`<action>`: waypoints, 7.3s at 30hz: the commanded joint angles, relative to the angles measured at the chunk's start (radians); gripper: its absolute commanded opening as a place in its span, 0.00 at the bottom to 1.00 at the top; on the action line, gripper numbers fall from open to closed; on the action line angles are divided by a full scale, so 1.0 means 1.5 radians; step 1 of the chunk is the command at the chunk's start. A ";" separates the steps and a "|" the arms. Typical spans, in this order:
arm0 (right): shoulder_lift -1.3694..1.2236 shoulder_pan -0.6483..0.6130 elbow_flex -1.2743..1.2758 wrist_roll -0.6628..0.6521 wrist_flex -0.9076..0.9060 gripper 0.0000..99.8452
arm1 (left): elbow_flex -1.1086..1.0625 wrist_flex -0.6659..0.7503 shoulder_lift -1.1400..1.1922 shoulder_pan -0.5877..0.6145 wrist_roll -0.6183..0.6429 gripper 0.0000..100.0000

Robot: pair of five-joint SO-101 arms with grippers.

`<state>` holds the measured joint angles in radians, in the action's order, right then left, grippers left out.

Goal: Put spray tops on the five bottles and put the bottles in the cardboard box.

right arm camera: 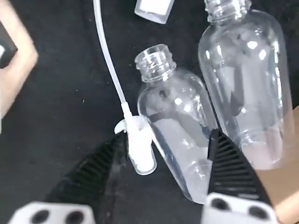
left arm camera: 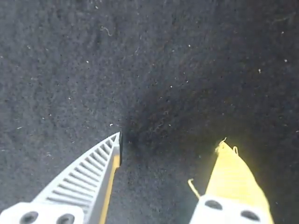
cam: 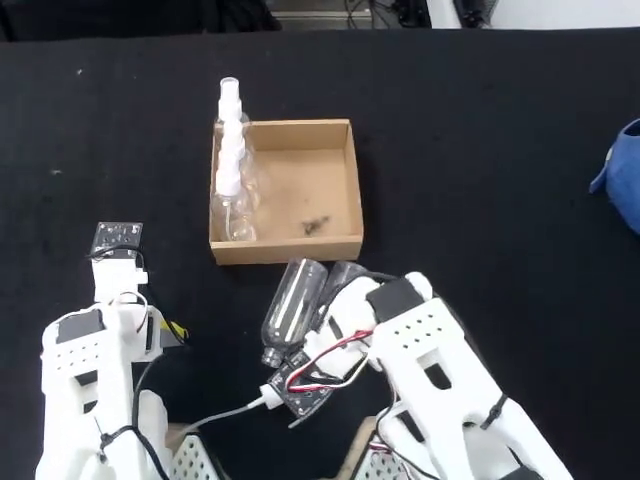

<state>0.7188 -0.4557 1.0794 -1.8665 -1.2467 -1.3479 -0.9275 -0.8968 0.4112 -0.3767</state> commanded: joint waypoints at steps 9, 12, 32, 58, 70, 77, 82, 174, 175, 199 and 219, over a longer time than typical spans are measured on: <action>0.002 0.041 -0.019 -0.010 -0.020 0.24 | 0.007 0.011 -0.011 0.007 -0.008 0.18; -0.002 0.061 -0.029 -0.010 -0.030 0.24 | 0.007 0.011 -0.011 0.007 -0.008 0.18; -0.004 0.064 0.119 -0.007 0.129 0.24 | 0.007 0.008 -0.011 0.008 -0.009 0.18; 0.004 0.133 -0.249 0.311 -0.134 0.13 | 0.007 0.007 -0.011 0.008 -0.009 0.18; -0.003 0.571 -0.225 0.587 -0.008 0.13 | 0.008 0.008 -0.011 0.003 -0.007 0.18; -0.003 0.621 -0.147 0.726 0.053 0.13 | 0.017 0.006 -0.011 0.002 -0.008 0.18; -0.003 0.600 -0.113 0.816 0.106 0.13 | 0.125 -0.077 -0.012 0.004 -0.030 0.18; 0.002 0.687 -0.095 0.829 0.087 0.13 | 0.203 -0.158 0.126 -0.793 0.013 0.03; 0.002 0.686 -0.095 0.829 0.083 0.13 | 0.209 -0.166 0.126 -0.793 0.013 0.03; -0.002 0.687 -0.093 0.829 0.080 0.13 | 0.196 -0.153 0.127 -0.788 0.017 0.09; 0.001 0.270 -0.464 0.973 -0.343 0.13 | 0.584 -0.521 0.035 -0.326 -0.087 0.08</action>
<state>0.7173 0.1258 0.4733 -0.5209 -1.7300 -0.5823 -1.6747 -0.7541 -0.2885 -0.5040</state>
